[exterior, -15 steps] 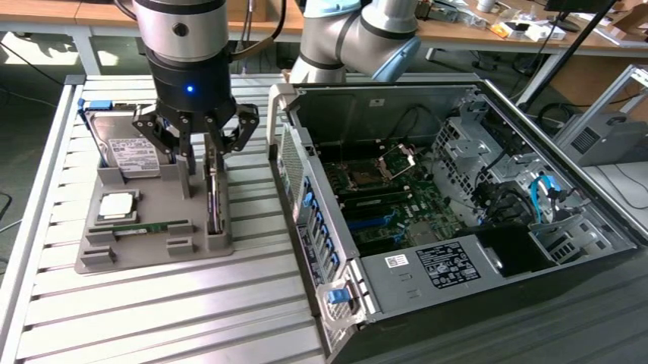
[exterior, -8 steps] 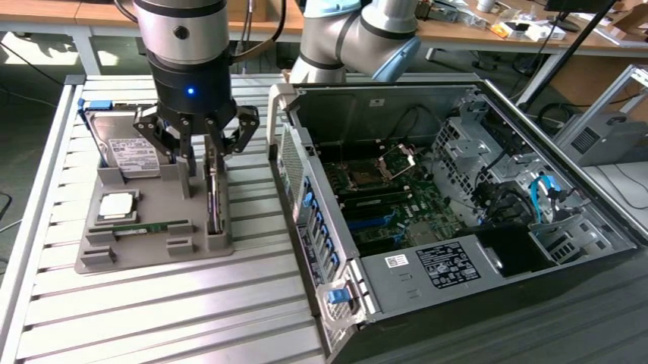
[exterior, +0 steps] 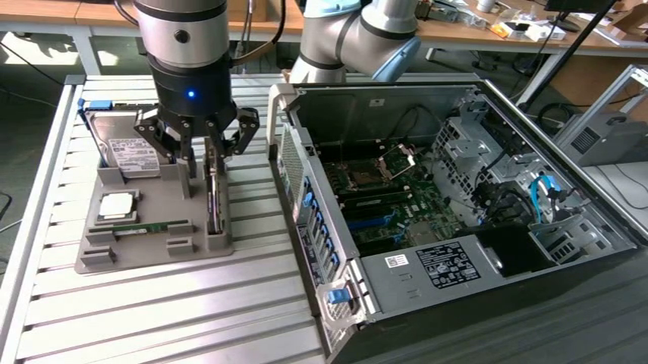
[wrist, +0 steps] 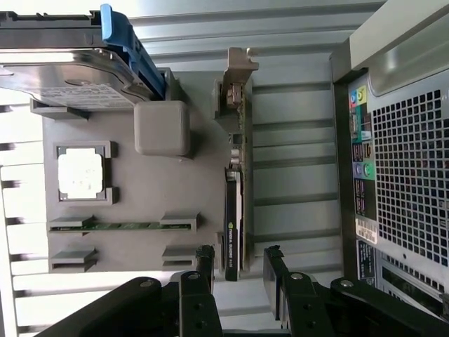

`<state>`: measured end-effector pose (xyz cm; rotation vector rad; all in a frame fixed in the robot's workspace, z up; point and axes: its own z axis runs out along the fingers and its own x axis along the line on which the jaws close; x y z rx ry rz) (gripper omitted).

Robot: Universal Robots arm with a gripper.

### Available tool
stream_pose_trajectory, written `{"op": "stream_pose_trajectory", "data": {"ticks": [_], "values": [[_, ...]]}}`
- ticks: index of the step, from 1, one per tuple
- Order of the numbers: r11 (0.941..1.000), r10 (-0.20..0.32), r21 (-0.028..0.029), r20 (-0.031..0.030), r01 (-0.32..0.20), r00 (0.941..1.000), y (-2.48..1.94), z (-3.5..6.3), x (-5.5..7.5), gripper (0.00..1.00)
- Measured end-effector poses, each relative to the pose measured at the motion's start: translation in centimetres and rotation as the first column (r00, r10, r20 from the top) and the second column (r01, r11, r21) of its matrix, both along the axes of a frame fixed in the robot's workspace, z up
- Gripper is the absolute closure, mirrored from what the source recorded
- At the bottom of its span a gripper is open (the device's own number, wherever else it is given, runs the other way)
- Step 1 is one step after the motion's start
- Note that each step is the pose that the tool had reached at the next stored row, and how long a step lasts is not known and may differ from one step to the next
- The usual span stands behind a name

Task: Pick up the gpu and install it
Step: 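Pick up the gpu and move the gpu toward the slot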

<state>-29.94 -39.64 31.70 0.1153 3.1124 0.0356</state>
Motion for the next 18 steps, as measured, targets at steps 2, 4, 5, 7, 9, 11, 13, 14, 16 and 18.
{"op": "stream_pose_trajectory", "data": {"ticks": [2, 4, 5, 7, 9, 11, 13, 14, 16, 18], "values": [[1.0, 0.0, -0.0001, 0.0, 0.0, 1.0, 0.0, -0.08, 0.0, 0.58], [1.0, 0.0, -0.0002, 0.0, 0.0, 1.0, 0.0, -0.2, 0.0, 0.58], [1.0, 0.0, -0.0003, 0.0, 0.0, 1.0, 0.0, -0.26, 0.0, 0.58], [1.0, 0.0, -0.0005, 0.0, 0.0, 1.0, 0.0, -0.36, 0.0, 0.58], [1.0, 0.0, -0.0006, 0.0, 0.0, 1.0, 0.0, -0.44, 0.0, 0.58], [1.0, 0.0, -0.0008, 0.0, 0.0, 1.0, 0.0, -0.52, 0.0, 0.58], [1.0, 0.0, -0.001, 0.0, 0.0, 1.0, 0.0, -0.6, 0.0, 0.58], [1.0, 0.0, -0.001, 0.0, 0.0, 1.0, 0.0, -0.64, 0.0, 0.58], [1.0, 0.0, -0.0012, -0.0001, 0.0, 1.0, 0.0, -0.73, 0.0, 0.58], [1.0, 0.0, -0.0013, 0.0001, 0.0, 1.0, 0.0, -0.9, 0.0, 0.58]]}}
